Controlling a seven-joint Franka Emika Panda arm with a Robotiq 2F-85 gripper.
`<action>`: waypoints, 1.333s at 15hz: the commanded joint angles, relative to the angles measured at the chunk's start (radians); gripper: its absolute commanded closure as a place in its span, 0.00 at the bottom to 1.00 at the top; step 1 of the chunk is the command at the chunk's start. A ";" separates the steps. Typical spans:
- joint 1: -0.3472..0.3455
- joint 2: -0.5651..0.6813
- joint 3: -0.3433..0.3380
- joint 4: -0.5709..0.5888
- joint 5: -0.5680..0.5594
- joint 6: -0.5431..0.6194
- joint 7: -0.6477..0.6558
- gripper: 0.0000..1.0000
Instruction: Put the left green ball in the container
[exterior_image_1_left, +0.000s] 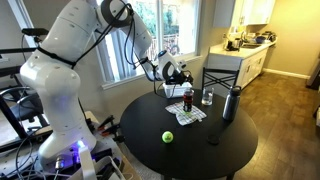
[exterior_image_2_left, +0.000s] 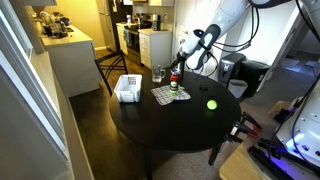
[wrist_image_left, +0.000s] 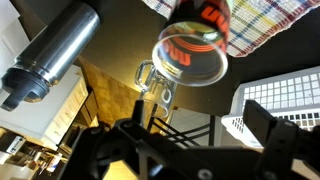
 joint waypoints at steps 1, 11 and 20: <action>0.017 -0.007 -0.008 -0.026 0.035 0.017 -0.028 0.00; 0.004 0.002 0.010 -0.005 0.029 0.000 -0.032 0.00; 0.004 0.002 0.010 -0.005 0.029 0.000 -0.032 0.00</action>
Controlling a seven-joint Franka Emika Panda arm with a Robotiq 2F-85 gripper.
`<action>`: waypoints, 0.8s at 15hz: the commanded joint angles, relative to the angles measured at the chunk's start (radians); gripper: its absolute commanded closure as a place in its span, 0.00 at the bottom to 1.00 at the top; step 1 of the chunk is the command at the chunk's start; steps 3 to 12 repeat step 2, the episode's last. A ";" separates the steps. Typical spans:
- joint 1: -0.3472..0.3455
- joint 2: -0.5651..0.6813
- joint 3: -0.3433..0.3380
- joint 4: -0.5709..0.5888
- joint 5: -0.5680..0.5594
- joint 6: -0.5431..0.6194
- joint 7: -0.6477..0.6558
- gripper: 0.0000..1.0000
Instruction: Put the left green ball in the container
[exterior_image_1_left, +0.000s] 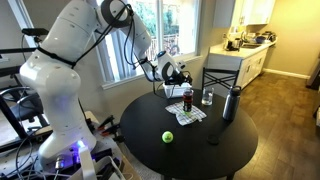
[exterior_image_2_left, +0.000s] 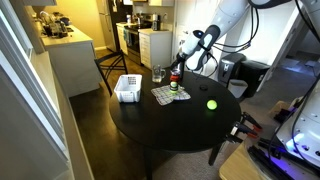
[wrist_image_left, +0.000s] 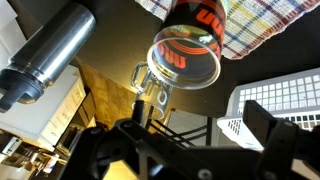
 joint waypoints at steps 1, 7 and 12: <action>-0.006 -0.001 0.010 0.000 0.029 0.000 -0.032 0.00; -0.006 -0.001 0.010 0.000 0.029 0.000 -0.032 0.00; -0.006 -0.001 0.010 0.000 0.029 0.000 -0.032 0.00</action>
